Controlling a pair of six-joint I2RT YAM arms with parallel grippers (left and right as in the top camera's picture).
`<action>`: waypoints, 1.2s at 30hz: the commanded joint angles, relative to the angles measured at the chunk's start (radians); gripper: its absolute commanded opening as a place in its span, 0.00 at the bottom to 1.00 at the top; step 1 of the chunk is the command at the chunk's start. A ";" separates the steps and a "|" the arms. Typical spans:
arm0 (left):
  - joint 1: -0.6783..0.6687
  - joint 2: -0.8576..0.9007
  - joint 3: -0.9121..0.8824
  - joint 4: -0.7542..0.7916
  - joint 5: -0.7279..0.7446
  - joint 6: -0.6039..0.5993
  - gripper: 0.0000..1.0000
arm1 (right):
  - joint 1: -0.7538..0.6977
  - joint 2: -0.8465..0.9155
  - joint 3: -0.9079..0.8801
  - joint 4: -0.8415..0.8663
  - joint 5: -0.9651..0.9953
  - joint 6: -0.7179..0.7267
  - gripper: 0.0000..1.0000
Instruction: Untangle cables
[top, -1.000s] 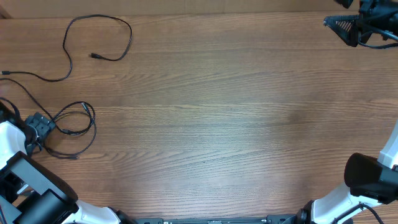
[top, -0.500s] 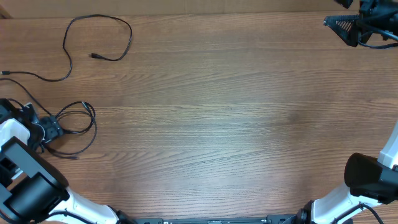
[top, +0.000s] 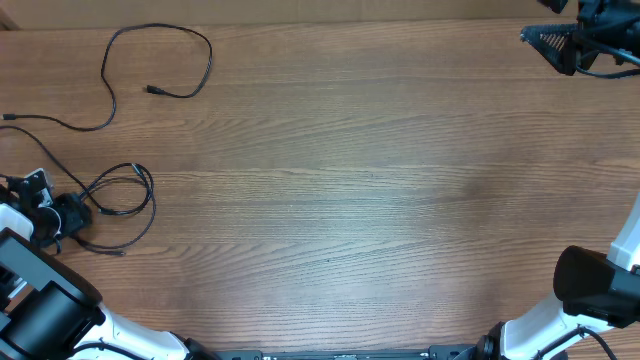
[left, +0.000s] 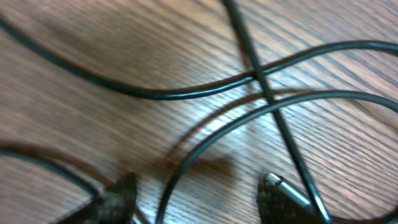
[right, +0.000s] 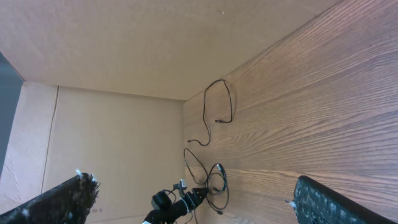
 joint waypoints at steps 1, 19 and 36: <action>-0.001 0.035 0.008 0.006 0.045 0.061 0.53 | -0.005 -0.005 0.007 0.002 0.003 -0.008 1.00; 0.000 -0.114 0.098 -0.011 0.327 -0.185 0.04 | -0.005 -0.005 0.007 0.002 0.003 -0.008 1.00; 0.003 -0.357 0.098 -0.153 0.639 -0.235 0.04 | -0.005 -0.005 0.007 0.002 0.003 -0.008 1.00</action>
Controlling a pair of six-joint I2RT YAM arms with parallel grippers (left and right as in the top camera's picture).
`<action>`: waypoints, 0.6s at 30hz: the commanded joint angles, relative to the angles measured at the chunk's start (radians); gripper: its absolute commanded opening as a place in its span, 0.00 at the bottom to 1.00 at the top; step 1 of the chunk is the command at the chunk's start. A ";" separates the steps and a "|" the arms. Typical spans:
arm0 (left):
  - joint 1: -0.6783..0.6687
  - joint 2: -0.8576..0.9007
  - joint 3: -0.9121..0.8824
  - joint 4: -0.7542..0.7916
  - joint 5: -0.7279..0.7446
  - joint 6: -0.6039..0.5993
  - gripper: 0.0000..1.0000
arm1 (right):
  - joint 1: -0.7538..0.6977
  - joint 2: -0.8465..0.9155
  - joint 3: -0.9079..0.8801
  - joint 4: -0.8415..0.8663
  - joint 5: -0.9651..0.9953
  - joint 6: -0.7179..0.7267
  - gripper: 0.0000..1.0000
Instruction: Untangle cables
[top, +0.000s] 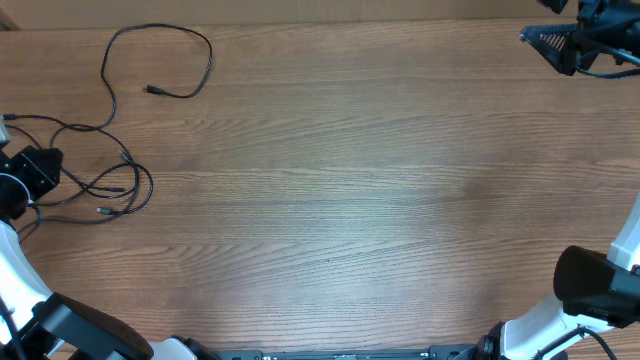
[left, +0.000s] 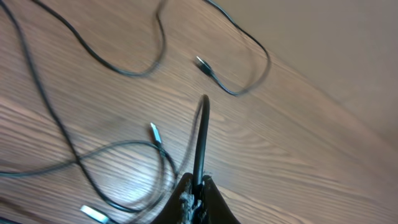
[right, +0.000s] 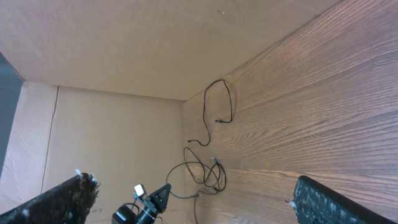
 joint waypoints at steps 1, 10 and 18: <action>0.000 -0.002 0.006 -0.015 0.206 0.027 0.04 | -0.005 -0.005 0.008 0.002 0.003 -0.008 1.00; -0.004 -0.002 0.006 -0.146 0.171 0.031 0.04 | -0.005 -0.005 0.007 0.002 0.003 -0.008 1.00; 0.059 -0.002 0.006 -0.217 -0.046 -0.202 0.04 | -0.005 -0.005 0.008 0.002 0.003 -0.008 1.00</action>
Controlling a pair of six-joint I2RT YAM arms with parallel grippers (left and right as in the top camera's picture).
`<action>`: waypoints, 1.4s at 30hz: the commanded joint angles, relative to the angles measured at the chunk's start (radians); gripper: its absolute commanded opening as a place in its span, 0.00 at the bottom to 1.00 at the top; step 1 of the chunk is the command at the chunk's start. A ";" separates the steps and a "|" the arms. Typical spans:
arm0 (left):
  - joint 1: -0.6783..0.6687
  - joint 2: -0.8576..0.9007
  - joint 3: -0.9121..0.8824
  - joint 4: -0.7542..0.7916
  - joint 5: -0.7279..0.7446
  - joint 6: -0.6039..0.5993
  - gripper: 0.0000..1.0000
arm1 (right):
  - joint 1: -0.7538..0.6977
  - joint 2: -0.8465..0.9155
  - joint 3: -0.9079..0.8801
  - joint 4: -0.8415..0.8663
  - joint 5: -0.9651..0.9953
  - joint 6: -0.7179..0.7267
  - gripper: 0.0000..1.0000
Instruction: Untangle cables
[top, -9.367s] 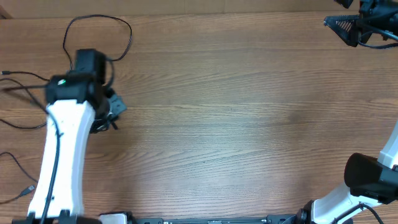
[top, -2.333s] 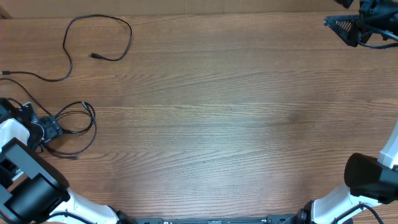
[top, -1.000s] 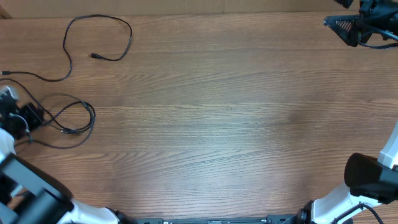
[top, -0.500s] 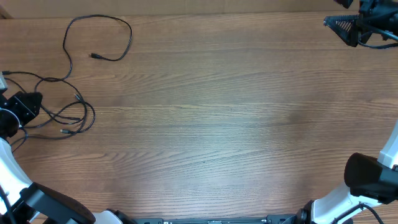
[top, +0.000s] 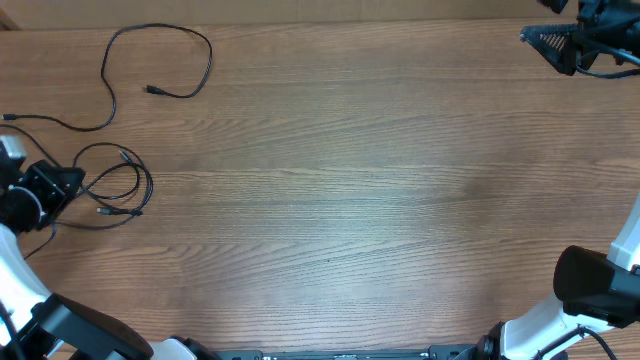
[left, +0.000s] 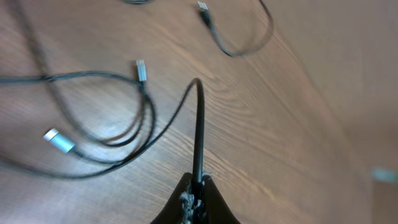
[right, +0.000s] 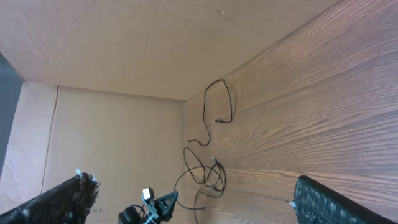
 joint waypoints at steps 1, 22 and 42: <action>0.076 -0.002 0.006 -0.003 0.011 -0.163 0.04 | -0.005 -0.005 0.007 0.002 0.003 -0.008 1.00; 0.228 -0.018 0.006 -0.227 -0.310 -0.618 0.04 | -0.005 -0.005 0.008 0.002 0.003 -0.008 1.00; 0.437 -0.014 0.006 -0.082 -1.029 -0.742 0.04 | -0.005 -0.005 0.008 0.002 0.003 -0.008 1.00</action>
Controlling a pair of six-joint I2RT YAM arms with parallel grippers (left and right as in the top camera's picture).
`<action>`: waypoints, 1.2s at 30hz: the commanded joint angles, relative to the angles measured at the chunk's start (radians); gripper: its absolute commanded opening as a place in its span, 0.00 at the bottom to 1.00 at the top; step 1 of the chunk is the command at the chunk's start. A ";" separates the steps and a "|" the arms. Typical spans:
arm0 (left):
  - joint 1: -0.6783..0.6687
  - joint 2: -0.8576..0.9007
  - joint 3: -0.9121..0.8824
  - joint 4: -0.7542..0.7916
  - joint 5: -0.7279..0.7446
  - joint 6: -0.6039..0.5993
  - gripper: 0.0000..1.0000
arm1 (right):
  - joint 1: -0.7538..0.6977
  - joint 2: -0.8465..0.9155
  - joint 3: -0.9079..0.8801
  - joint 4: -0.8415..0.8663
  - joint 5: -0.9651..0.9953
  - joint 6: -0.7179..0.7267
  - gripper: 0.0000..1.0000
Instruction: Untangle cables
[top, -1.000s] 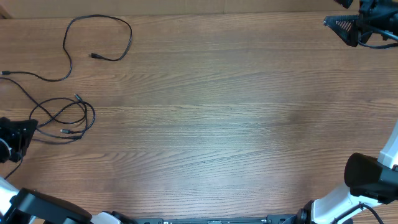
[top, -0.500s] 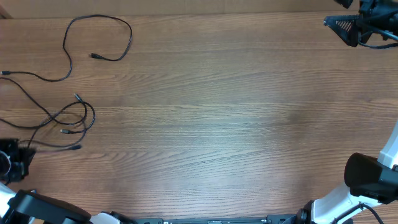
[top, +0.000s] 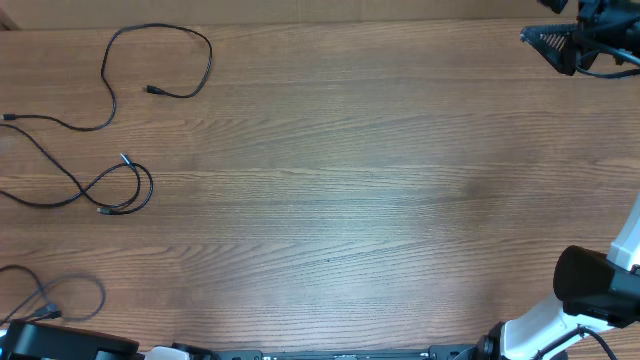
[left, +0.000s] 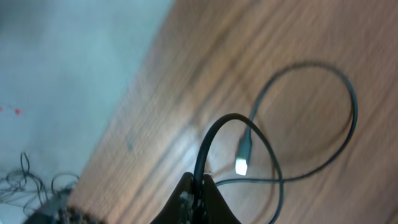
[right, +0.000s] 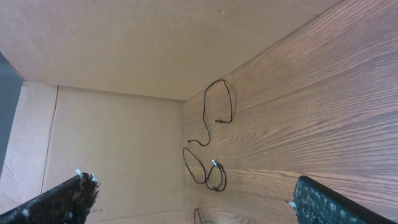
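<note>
My left gripper (left: 198, 182) is shut on a black cable (left: 211, 134), whose loop and bright plug (left: 244, 159) lie on the wood just beyond it. The overhead view shows this cable (top: 40, 290) at the table's front left corner, apart from the others. A second black cable (top: 150, 187) lies looped at mid left. A third (top: 209, 55) lies at the far left. My right gripper (right: 199, 208) is open and empty, raised at the far right corner (top: 560, 45).
The table's left edge (left: 130, 106) runs close beside my left gripper, with grey floor beyond it. A cardboard wall (right: 112, 50) stands along the far and left sides of the wooden table (top: 350, 200).
My left gripper, shut on a cable, went from the mid-left edge beside the coils to the front left corner. That cable now lies apart; one loop stays at mid left.
At first my left gripper was open, low over the crossed cables at mid left. Then it was shut on one cable and lifted near the left edge. That cable now sits at the front left corner, separate from the loop. My right arm never moved.
</note>
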 joint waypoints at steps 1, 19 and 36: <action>-0.009 -0.013 0.006 0.109 -0.056 0.109 0.04 | -0.005 -0.005 0.007 0.002 0.003 -0.008 1.00; -0.049 0.163 0.006 0.334 0.396 0.332 0.75 | -0.005 -0.005 0.007 0.002 0.003 -0.008 1.00; -0.273 0.094 0.045 0.207 1.082 0.493 1.00 | -0.005 -0.005 0.007 0.002 0.003 -0.008 1.00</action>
